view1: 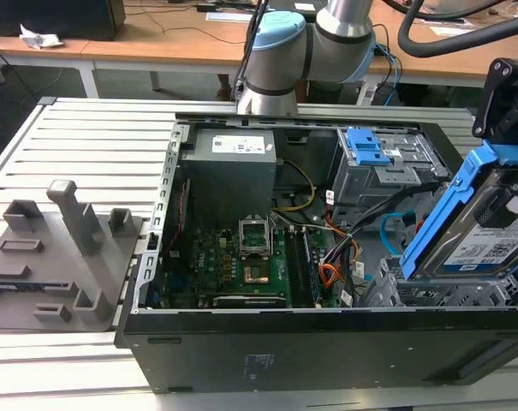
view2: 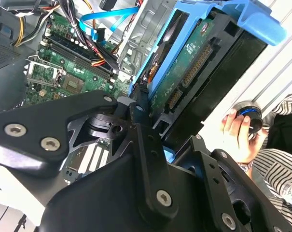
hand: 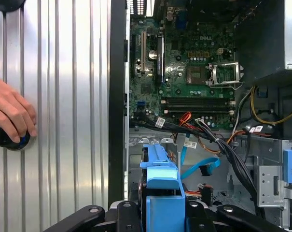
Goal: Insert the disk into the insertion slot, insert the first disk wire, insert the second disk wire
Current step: 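Insert the disk into the insertion slot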
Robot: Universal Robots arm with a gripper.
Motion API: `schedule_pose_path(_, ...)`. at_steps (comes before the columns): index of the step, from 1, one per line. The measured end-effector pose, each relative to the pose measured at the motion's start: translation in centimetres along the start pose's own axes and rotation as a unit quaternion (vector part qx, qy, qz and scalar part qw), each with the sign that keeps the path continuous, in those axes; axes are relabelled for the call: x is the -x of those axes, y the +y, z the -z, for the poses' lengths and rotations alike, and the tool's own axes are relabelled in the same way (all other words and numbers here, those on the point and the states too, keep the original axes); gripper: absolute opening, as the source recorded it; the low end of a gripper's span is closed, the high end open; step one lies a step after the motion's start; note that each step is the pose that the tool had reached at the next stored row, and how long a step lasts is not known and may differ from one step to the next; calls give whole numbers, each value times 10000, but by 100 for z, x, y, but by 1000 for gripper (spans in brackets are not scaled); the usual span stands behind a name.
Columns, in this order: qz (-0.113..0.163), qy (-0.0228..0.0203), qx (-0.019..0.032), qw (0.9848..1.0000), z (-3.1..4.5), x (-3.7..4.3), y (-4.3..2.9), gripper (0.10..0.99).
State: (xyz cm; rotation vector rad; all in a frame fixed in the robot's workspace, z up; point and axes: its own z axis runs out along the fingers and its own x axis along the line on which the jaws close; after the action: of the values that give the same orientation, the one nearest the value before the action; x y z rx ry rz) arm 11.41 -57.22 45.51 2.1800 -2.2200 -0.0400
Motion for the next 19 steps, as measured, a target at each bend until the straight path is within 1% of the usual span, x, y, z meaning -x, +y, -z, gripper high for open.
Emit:
schedule_pose_path(8,-1,-1,0,10000,-87,4,-5,361)
schedule_pose_path(10,0,0,0,10000,-99,31,-10,361)
schedule_pose_path(13,0,0,0,10000,-141,130,-27,361)
schedule_pose_path(17,0,-1,0,10000,-198,189,-43,361)
schedule_pose_path(19,0,-1,0,10000,-252,204,-50,361)
